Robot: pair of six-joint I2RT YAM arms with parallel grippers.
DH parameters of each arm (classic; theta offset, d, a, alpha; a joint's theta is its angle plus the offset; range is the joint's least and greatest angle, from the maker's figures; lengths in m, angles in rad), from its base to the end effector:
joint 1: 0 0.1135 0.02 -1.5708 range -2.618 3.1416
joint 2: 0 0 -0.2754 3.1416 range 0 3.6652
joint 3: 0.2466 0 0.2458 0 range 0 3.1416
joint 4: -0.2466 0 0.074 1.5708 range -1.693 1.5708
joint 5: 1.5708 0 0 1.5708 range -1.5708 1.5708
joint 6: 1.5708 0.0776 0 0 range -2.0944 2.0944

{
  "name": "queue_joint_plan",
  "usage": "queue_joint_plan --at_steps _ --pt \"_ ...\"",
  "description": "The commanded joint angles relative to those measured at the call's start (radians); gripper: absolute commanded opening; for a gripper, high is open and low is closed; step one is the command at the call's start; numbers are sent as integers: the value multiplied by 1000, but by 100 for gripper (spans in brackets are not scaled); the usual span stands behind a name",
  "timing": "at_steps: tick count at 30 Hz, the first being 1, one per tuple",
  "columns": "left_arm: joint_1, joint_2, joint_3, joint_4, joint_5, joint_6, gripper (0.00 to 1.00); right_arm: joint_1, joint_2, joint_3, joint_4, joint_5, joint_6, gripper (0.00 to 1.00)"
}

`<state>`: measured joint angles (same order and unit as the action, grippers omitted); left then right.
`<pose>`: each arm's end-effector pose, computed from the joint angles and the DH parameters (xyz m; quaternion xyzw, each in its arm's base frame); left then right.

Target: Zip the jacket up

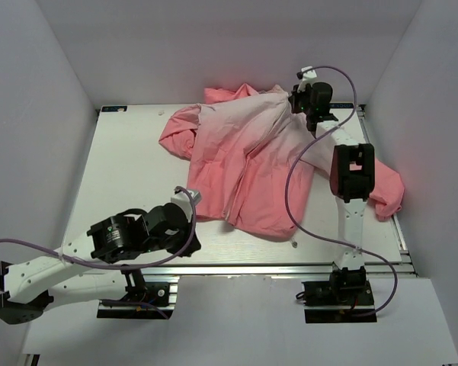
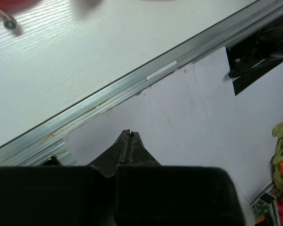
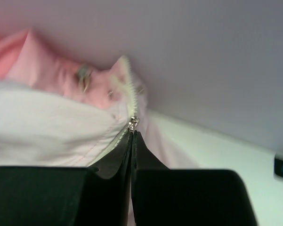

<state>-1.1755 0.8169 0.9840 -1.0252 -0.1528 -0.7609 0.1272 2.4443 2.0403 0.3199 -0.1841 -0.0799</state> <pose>0.0706 -0.1386 0.2991 0.1663 0.9199 -0.2460 0.2561 0.6168 0.0932 0.2392 -0.1376 0.7227 0.0836 0.6721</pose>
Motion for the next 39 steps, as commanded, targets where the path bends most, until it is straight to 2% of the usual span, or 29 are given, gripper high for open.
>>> queue_joint_plan --at_steps 1,3,4,5,6,7,8,9,12,13,14,15,16,19,20,22,23,26,27,31,35,39 --pt "-1 13 61 -15 -74 11 0 95 -226 -196 24 -207 -93 0" --pt "-1 28 88 39 -169 52 0 129 -308 -318 1 -232 -116 0" --pt "0 31 88 74 -192 72 3 138 -330 -345 -21 -242 -118 0" --pt "0 37 88 146 -211 109 13 152 -352 -374 -27 -236 -113 0" --pt "0 47 87 177 -249 124 47 175 -390 -406 -25 -233 -113 0" --pt "2 82 88 242 -278 133 65 186 -405 -455 -24 -221 -115 0" --pt "5 108 88 282 -298 164 79 195 -418 -475 -25 -207 -110 0" --pt "8 134 84 324 -350 182 98 210 -436 -488 -33 -190 -100 0" --pt "120 281 107 433 -354 235 98 224 -465 -525 -44 -185 -51 0" --pt "185 354 119 462 -243 250 98 224 -478 -544 -26 -193 -44 0" --pt "332 388 142 509 -181 245 98 226 -491 -596 -7 -205 -43 0" --pt "408 416 146 540 -106 247 98 226 -517 -623 13 -201 -43 0" --pt "556 445 150 607 14 239 98 224 -530 -649 43 -195 -43 0" --pt "790 592 197 744 291 161 98 227 -567 -715 47 -196 -84 0" --pt "825 682 250 775 355 160 98 230 -574 -729 45 -196 -98 0" --pt "875 776 318 847 438 138 98 235 -587 -767 60 -183 -118 0" --pt "878 824 356 869 506 130 98 238 -588 -773 56 -181 -132 0" --pt "886 1006 540 901 588 129 98 255 -622 -833 131 -132 -167 0" --pt "886 1101 667 893 607 130 98 262 -628 -866 158 -120 -172 0" --pt "886 1315 946 846 709 141 98 275 -654 -942 342 -2 -153 0" --pt "883 1424 1041 899 757 133 98 288 -676 -1023 637 127 -152 0" --pt "869 1478 1076 938 800 137 98 316 -663 -1068 895 170 -198 0"
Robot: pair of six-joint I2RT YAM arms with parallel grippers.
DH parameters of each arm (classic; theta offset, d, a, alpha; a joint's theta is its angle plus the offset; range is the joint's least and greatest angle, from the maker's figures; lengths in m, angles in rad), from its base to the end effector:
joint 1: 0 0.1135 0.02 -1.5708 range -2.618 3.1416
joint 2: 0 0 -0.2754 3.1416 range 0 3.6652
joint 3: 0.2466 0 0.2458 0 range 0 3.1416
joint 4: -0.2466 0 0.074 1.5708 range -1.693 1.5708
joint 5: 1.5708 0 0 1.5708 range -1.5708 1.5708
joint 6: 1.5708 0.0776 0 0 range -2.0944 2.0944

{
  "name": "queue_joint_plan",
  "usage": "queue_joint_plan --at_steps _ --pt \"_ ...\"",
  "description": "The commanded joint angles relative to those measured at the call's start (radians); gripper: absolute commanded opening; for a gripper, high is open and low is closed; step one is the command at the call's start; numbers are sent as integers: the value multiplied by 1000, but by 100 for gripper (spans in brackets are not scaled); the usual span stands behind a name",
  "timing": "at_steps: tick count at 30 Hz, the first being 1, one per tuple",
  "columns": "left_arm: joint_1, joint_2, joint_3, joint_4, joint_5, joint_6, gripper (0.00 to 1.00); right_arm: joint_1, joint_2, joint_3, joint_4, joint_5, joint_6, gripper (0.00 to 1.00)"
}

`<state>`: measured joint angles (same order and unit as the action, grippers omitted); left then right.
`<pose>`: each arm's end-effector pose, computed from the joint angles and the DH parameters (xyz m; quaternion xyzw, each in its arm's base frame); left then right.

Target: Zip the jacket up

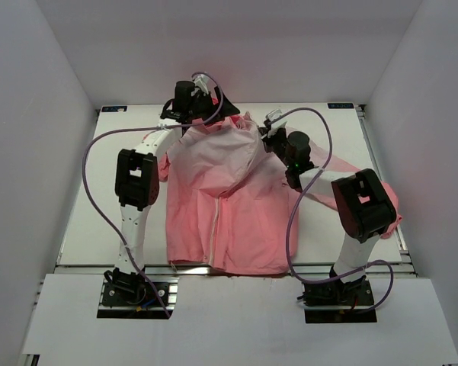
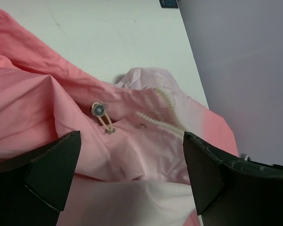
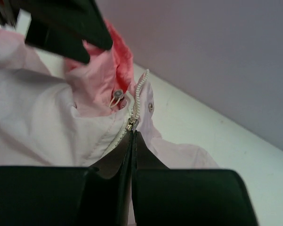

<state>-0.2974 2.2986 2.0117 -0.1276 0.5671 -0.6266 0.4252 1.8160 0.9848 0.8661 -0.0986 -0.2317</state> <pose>0.5389 -0.2088 0.2531 0.0191 0.8182 -0.4436 0.3652 0.4004 0.1897 0.2503 -0.2574 0.6453 0.1035 0.7118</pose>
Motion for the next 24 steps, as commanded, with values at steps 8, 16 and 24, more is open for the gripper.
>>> queue_joint_plan --at_steps 8,16,24 --pt "-51 45 90 178 154 -33 98 69 -24 17 389 114 -155 0" --pt "-52 114 102 335 241 -162 98 80 -30 8 269 56 -149 0" --pt "-88 127 130 185 215 -29 54 83 -21 21 251 73 -164 0"
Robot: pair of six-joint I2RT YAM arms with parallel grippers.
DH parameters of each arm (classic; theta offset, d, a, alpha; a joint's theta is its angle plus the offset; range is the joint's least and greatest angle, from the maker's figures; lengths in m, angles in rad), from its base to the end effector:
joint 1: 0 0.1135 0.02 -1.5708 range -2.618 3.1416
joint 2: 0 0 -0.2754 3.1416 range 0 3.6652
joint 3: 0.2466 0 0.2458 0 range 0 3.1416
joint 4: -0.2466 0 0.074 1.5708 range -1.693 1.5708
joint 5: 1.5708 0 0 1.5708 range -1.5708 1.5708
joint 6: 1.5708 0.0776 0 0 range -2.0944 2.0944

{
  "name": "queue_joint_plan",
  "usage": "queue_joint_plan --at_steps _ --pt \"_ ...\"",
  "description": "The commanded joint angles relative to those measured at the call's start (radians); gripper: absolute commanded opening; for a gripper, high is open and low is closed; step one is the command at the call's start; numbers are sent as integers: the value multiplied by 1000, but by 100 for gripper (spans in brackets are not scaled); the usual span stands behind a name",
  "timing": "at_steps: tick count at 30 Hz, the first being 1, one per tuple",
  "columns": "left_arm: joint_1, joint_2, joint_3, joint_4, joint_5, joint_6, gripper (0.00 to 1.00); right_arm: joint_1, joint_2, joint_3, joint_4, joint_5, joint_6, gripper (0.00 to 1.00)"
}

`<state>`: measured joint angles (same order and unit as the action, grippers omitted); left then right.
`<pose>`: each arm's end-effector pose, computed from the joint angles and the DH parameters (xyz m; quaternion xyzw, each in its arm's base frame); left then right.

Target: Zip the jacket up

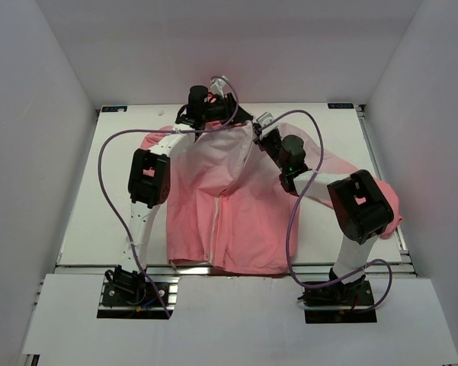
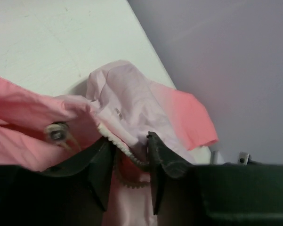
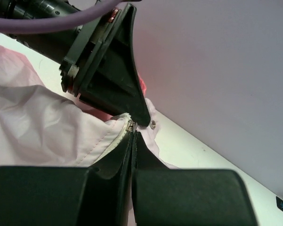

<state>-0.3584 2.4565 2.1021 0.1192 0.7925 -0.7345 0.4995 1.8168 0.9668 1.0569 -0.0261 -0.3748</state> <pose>0.5449 -0.2631 0.2314 0.0994 0.7563 -0.5558 0.3306 0.3833 0.2115 0.2723 -0.2760 0.5667 0.0566 0.7743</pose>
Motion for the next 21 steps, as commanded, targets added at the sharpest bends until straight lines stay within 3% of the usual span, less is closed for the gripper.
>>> queue_joint_plan --at_steps 1,2,3,8,15,21 --pt "-34 -36 32 -78 -25 101 39 8 -24 41 52 -1 -24 0" --pt "-36 -47 13 -78 -36 101 12 10 -28 38 42 -6 -27 0" --pt "-36 -51 4 -72 -44 98 1 11 -33 36 29 -11 -30 0" --pt "-36 -68 -8 -46 -78 106 0 30 -89 -6 -112 -51 -36 0" --pt "-36 -70 39 -73 -174 127 0 54 -163 -89 -207 18 11 0" --pt "-34 -70 59 -59 -130 138 0 65 -182 -99 -242 70 28 0"
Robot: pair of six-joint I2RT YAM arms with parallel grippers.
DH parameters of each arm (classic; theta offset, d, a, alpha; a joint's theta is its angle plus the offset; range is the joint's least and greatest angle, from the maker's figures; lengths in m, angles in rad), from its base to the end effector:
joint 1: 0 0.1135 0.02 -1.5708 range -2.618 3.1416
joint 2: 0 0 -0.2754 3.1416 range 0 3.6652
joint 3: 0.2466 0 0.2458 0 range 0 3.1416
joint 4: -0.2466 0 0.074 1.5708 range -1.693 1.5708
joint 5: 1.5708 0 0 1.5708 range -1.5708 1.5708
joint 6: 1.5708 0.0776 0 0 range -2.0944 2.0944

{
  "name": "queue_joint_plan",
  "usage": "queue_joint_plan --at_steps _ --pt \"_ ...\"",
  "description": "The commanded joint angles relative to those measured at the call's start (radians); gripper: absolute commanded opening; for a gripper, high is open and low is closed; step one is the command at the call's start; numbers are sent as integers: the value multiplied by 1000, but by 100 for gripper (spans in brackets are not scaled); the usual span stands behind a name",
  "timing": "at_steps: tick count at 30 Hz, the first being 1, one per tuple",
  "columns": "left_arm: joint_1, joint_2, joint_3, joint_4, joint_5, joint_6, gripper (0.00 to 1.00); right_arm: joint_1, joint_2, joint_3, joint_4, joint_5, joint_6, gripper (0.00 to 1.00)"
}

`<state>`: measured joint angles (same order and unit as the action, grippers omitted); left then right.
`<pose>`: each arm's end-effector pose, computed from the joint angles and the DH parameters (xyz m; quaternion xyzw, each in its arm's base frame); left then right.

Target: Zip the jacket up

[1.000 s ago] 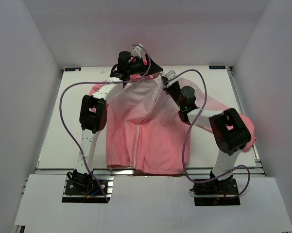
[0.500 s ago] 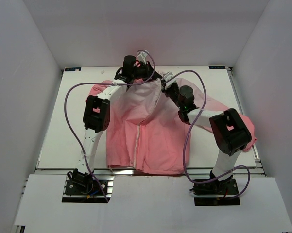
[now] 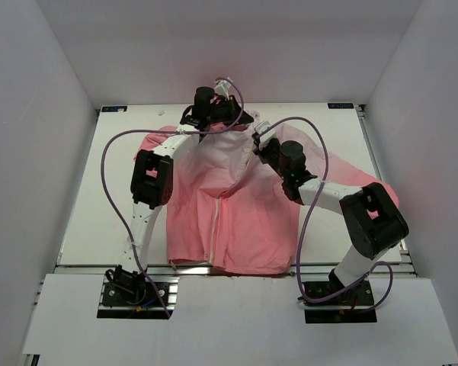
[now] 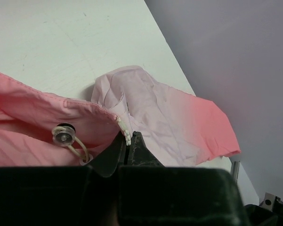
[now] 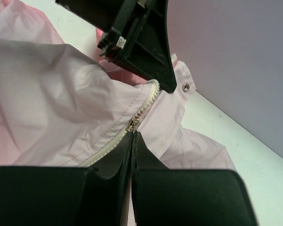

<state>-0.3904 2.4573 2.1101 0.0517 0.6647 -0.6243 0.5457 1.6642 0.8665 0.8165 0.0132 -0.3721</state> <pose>0.5433 -0.2753 0.2236 0.1043 0.7770 -0.5025 0.3645 0.3481 0.2102 0.2618 -0.3060 0.6300 0.0573 0.7114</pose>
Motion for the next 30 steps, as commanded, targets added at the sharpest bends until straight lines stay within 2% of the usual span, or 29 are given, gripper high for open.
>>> queue_joint_plan --at_steps 1,2,3,4,7,9,13,15,18,19,22,26,30 --pt "-2 -73 60 -2 6 35 6 19 -20 9 -7 51 25 0" --pt "-2 -80 60 -13 13 44 25 20 -17 31 -11 76 27 0" --pt "-2 -87 56 -32 22 55 55 19 -15 46 -14 100 30 0" --pt "-2 -101 41 -45 18 78 98 19 -17 60 -25 152 30 0" --pt "-2 -185 -13 -110 -66 136 98 19 -43 123 -56 217 30 0" --pt "-2 -281 -91 -145 -123 169 98 19 -63 182 -147 209 33 0" --pt "-2 -493 -260 -237 -299 250 98 19 -75 337 -449 133 68 0" --pt "-2 -669 -453 -202 -417 261 98 19 -63 417 -618 99 88 0" --pt "-2 -828 -666 -170 -546 261 98 19 -38 457 -735 77 134 0" --pt "-2 -912 -705 -165 -556 264 98 17 -23 485 -763 70 139 0" --pt "-5 -1006 -812 -144 -467 293 98 17 8 569 -905 24 177 0" --pt "-68 -1014 -858 -145 -378 388 98 17 49 722 -1120 -70 213 0" --pt "-211 -968 -868 -124 -428 477 98 17 32 763 -1195 -93 240 0"
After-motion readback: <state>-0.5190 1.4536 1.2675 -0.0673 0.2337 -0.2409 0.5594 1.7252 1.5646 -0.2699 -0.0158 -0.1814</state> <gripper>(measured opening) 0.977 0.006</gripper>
